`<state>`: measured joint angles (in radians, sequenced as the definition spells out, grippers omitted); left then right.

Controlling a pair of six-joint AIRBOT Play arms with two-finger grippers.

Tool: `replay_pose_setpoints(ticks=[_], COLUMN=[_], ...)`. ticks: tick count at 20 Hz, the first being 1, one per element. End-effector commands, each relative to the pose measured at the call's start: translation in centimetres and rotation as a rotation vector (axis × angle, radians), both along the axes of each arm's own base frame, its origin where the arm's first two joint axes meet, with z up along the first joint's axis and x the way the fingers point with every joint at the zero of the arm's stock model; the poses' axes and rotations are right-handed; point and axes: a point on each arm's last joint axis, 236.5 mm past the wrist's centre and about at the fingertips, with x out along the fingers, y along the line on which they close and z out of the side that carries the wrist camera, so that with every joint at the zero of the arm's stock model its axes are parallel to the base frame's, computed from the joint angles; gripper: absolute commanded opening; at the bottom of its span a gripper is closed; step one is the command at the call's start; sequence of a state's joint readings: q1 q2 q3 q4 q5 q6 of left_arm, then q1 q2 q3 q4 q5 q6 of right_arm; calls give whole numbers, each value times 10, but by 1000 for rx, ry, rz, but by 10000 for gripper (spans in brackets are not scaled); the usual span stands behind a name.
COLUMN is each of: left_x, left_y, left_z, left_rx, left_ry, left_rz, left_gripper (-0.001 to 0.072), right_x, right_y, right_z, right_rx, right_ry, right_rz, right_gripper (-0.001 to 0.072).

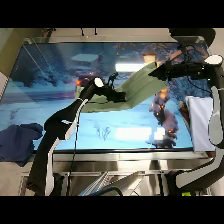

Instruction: Fold the shirts.

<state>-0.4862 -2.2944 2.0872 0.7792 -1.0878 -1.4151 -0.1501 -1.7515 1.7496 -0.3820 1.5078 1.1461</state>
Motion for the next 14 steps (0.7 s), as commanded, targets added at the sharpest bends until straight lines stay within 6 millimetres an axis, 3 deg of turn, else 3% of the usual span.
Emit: replay_pose_setpoints(ticks=[1,4,7,9,11,14], left_x=[2,11,13,17,26,24], left_y=[-13,8,69,133,212,310], left_z=[6,68,151,210,265,319], left_rx=[-55,-171,-202,-208,-205,-178], left_ry=[20,8,-37,-94,-185,-289], left_rz=[54,48,-14,11,123,285], left_gripper=[14,14,14,13,13,14], right_x=[-13,-10,-8,-5,1,6], right_y=[38,51,64,80,103,174], right_z=[17,17,17,18,17,7], right_rx=[45,47,46,47,48,65], right_ry=[-16,-20,-29,-44,-67,-100], right_rz=[69,64,60,52,30,6], right_gripper=[16,16,16,16,16,16])
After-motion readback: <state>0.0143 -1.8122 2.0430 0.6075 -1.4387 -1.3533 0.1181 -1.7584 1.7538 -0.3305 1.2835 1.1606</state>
